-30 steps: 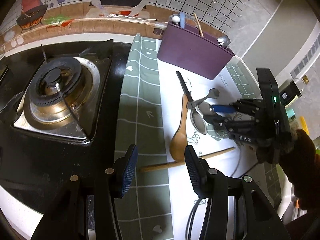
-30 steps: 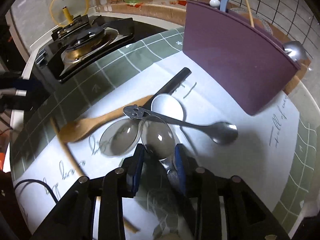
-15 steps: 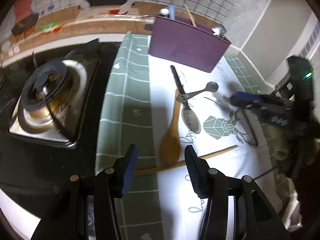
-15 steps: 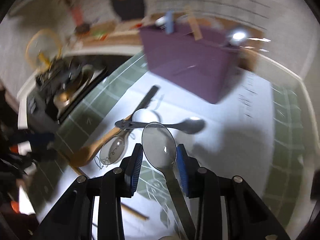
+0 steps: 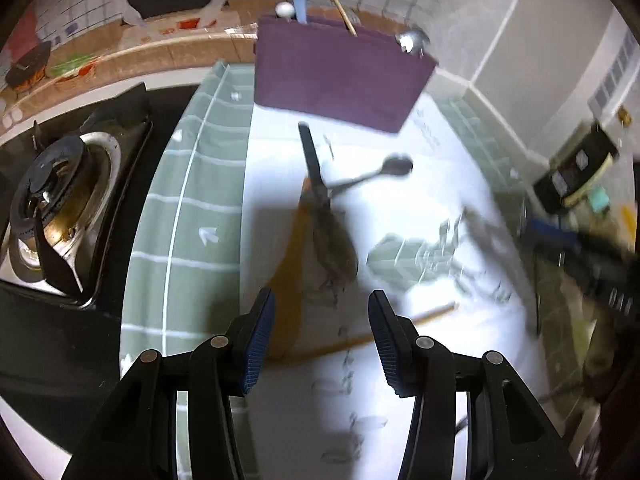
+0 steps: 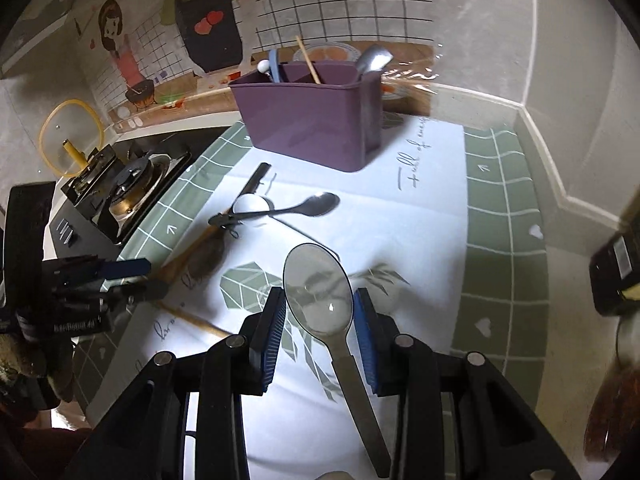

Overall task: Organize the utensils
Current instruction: 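Grasp the second wooden chopstick with the left gripper while the right gripper holds the spoon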

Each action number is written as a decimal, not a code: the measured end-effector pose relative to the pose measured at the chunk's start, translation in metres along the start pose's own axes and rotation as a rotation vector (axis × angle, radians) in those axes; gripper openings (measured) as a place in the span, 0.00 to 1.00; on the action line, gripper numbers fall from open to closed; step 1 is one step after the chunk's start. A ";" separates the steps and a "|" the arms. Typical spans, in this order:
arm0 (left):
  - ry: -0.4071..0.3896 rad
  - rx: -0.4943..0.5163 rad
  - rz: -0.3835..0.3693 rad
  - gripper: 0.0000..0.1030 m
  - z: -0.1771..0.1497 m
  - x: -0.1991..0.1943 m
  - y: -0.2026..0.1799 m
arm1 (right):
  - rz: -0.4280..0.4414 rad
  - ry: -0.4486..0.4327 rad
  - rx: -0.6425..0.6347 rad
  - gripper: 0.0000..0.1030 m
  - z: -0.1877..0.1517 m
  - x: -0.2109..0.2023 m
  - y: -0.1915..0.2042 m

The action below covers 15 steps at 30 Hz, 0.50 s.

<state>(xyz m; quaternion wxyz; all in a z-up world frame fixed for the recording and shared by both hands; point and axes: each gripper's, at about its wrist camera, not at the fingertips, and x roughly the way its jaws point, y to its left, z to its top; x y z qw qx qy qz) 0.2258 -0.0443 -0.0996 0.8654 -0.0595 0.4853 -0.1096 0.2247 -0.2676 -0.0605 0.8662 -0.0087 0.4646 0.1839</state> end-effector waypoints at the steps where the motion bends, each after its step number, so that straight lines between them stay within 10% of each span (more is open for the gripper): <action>1: -0.045 -0.020 0.003 0.48 0.006 -0.002 0.001 | -0.002 0.001 0.003 0.31 -0.002 0.000 -0.001; 9: 0.043 -0.011 -0.045 0.38 0.014 0.013 0.010 | -0.006 -0.006 0.005 0.31 -0.014 -0.008 0.000; 15: 0.135 0.249 -0.112 0.37 -0.029 0.009 -0.011 | 0.001 0.008 -0.013 0.31 -0.021 -0.009 0.001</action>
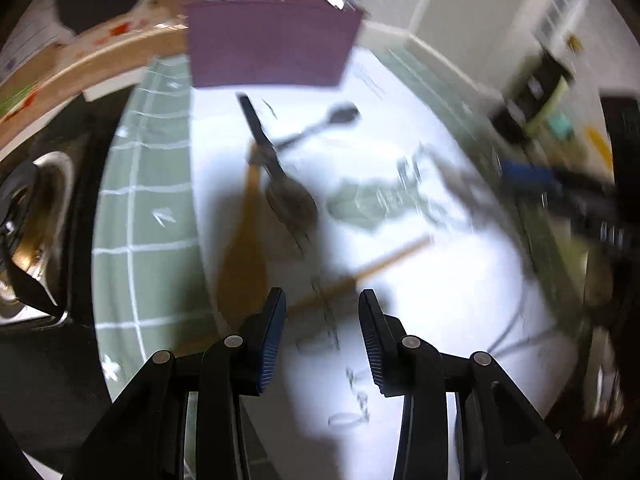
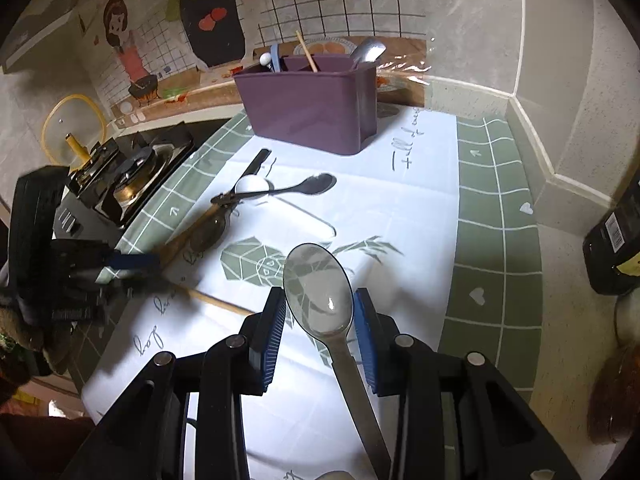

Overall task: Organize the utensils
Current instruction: 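Grasp the second wooden chopstick with the left gripper while the right gripper holds the spoon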

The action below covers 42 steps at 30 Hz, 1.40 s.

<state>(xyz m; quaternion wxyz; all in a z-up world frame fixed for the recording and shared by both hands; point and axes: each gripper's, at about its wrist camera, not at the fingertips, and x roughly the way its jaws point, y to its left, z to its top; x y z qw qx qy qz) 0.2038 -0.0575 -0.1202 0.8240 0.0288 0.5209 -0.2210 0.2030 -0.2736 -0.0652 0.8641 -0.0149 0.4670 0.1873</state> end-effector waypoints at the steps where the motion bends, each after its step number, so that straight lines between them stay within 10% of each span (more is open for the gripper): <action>1: -0.003 0.009 0.008 0.37 0.000 0.000 0.000 | -0.001 0.004 -0.004 0.31 -0.001 0.000 0.000; 8: 0.036 0.060 0.138 0.37 0.016 0.015 -0.002 | 0.008 0.020 -0.011 0.31 0.000 0.004 0.005; 18: 0.021 -0.207 0.154 0.34 0.017 0.006 0.032 | 0.019 0.039 -0.026 0.31 0.001 0.010 0.011; 36: 0.142 0.097 0.130 0.20 0.059 0.038 -0.022 | 0.028 0.037 -0.039 0.31 0.002 0.014 0.020; 42: 0.140 0.020 0.090 0.06 0.066 0.039 -0.021 | 0.023 0.010 -0.013 0.31 0.004 0.009 0.016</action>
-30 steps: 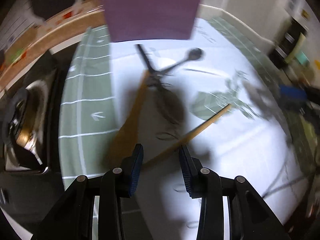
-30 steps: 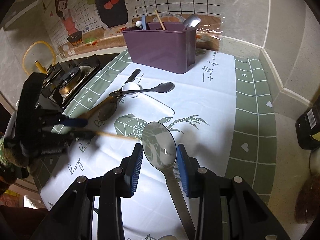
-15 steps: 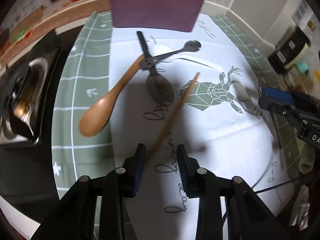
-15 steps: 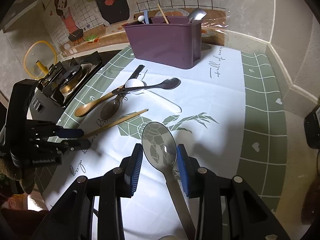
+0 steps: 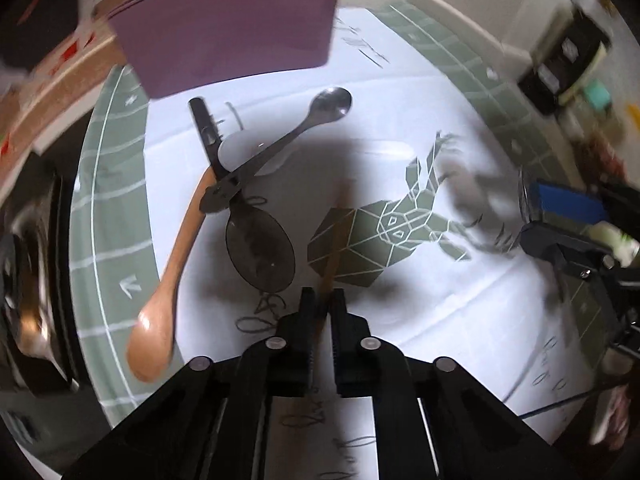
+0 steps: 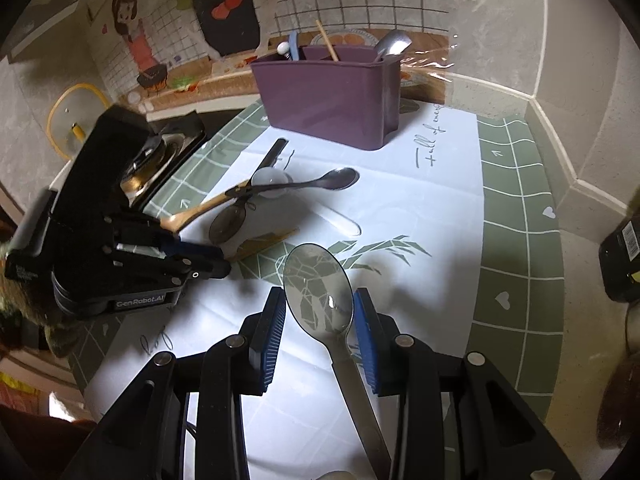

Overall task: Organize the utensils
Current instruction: 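Grasp the second wooden chopstick with the left gripper while the right gripper holds the spoon, then carry both tools to the purple holder and open the right gripper to drop the clear spoon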

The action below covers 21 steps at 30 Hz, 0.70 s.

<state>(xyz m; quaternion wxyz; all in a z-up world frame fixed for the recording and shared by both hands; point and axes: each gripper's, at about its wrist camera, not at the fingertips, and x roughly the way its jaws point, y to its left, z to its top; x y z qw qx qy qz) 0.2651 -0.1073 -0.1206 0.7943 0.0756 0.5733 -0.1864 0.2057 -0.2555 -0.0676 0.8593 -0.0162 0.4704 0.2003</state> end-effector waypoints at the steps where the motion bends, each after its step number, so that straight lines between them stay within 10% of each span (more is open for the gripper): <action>1: -0.027 -0.056 -0.024 0.06 -0.003 -0.005 0.006 | 0.002 -0.008 0.010 0.31 0.000 -0.001 -0.001; 10: -0.214 -0.350 -0.135 0.05 -0.036 -0.053 0.043 | 0.009 -0.039 0.024 0.31 0.005 -0.003 -0.001; 21: -0.431 -0.324 -0.193 0.05 -0.006 -0.133 0.054 | 0.075 -0.115 0.041 0.30 0.041 -0.025 0.005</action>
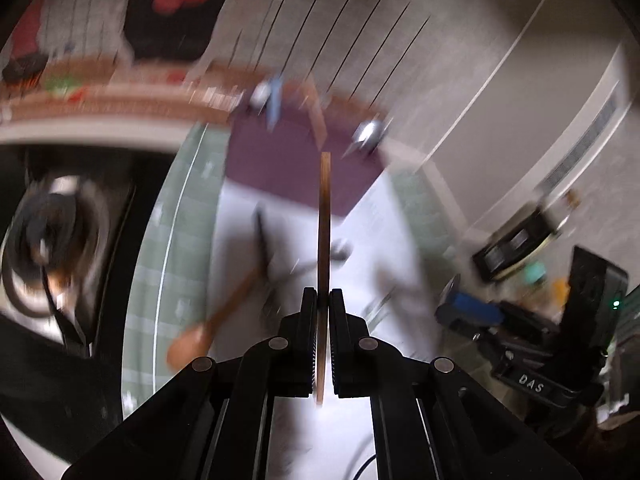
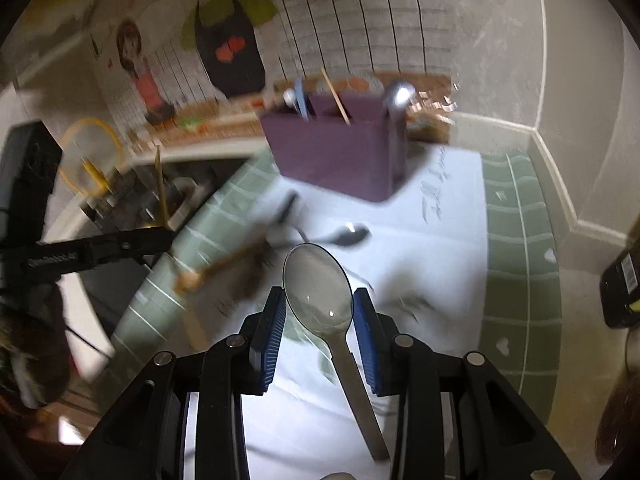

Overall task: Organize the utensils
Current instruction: 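Carry both tools to the purple holder and open the right gripper to drop the clear spoon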

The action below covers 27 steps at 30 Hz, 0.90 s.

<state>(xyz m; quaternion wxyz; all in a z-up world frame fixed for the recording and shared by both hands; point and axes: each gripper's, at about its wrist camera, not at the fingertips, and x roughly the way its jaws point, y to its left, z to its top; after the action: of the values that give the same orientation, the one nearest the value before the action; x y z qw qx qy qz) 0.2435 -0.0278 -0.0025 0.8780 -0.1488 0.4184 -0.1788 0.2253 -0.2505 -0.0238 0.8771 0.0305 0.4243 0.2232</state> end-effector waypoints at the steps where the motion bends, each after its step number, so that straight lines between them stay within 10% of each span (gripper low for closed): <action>1: -0.045 0.018 -0.025 0.05 0.017 -0.012 -0.009 | 0.028 -0.031 0.004 0.30 0.013 -0.011 0.001; 4: -0.205 0.109 -0.069 0.05 0.069 -0.055 -0.040 | 0.031 -0.174 -0.043 0.07 0.065 -0.056 0.011; 8: -0.341 0.222 -0.042 0.05 0.122 -0.087 -0.070 | -0.030 -0.345 -0.125 0.08 0.129 -0.098 0.026; 13: -0.354 0.224 -0.020 0.05 0.144 -0.086 -0.059 | -0.060 -0.359 -0.123 0.08 0.161 -0.093 0.022; 22: -0.188 0.080 0.045 0.05 0.088 -0.043 0.011 | 0.049 -0.063 -0.104 0.10 0.116 0.004 0.009; 27: -0.141 -0.002 0.100 0.05 0.055 -0.046 0.047 | 0.089 0.122 -0.116 0.27 0.081 0.071 0.016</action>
<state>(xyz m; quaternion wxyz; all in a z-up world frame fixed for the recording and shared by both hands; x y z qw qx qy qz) 0.2690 0.0403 0.0425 0.9128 -0.1410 0.3628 -0.1233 0.3193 -0.1960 -0.0199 0.8392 -0.0151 0.4613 0.2875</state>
